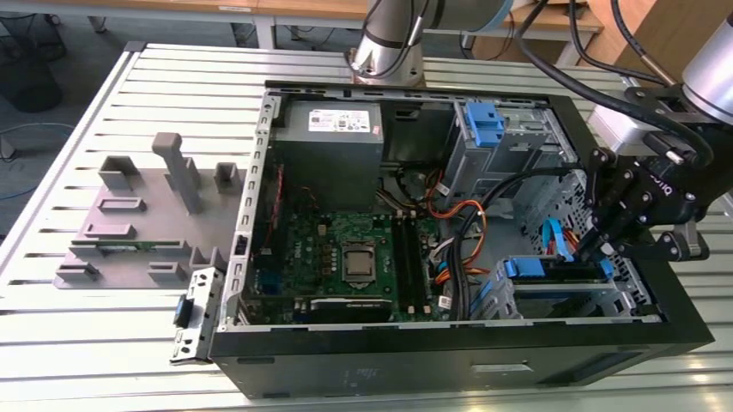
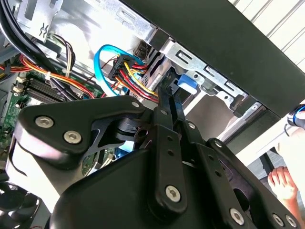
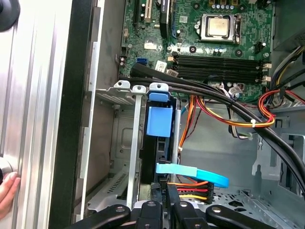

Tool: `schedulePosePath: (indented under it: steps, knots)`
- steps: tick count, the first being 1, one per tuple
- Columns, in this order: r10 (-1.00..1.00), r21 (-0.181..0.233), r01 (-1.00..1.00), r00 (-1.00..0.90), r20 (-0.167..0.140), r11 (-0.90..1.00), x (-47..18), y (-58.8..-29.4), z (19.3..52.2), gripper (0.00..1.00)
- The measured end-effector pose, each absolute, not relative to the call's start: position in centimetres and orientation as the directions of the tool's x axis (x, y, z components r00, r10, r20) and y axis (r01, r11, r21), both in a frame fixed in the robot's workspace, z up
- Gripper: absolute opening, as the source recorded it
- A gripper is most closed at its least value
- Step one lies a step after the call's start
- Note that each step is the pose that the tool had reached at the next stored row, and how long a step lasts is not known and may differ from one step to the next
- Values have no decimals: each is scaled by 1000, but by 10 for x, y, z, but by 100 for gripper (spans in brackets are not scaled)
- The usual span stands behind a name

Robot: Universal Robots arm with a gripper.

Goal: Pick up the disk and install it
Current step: 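Insert the first disk wire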

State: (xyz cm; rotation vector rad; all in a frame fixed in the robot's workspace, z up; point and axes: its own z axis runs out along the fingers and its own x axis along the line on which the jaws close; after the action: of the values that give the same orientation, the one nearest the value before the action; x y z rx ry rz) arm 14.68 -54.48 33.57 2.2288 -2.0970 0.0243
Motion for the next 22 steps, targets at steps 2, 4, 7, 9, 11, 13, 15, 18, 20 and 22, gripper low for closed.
schedulePosePath:
  steps: [2,4,7,9,11,13,15,18,20,22]
  knots:
    - [-996,44,-997,62,68,-59,147,-545,335,16]
    - [-996,43,-997,62,68,-59,147,-545,335,16]
    - [-996,42,-997,62,68,-59,146,-545,335,16]
    - [-996,42,-997,62,68,-59,146,-545,335,16]
    - [-996,41,-998,59,68,-56,146,-545,335,16]
    - [-996,41,-998,55,68,-52,146,-545,335,16]
    - [-996,40,-998,53,68,-50,146,-545,335,16]
    - [-996,39,-998,50,68,-48,145,-545,335,16]
    - [-996,39,-998,50,68,-47,145,-545,335,16]
    - [-996,39,-998,50,68,-47,145,-545,335,16]
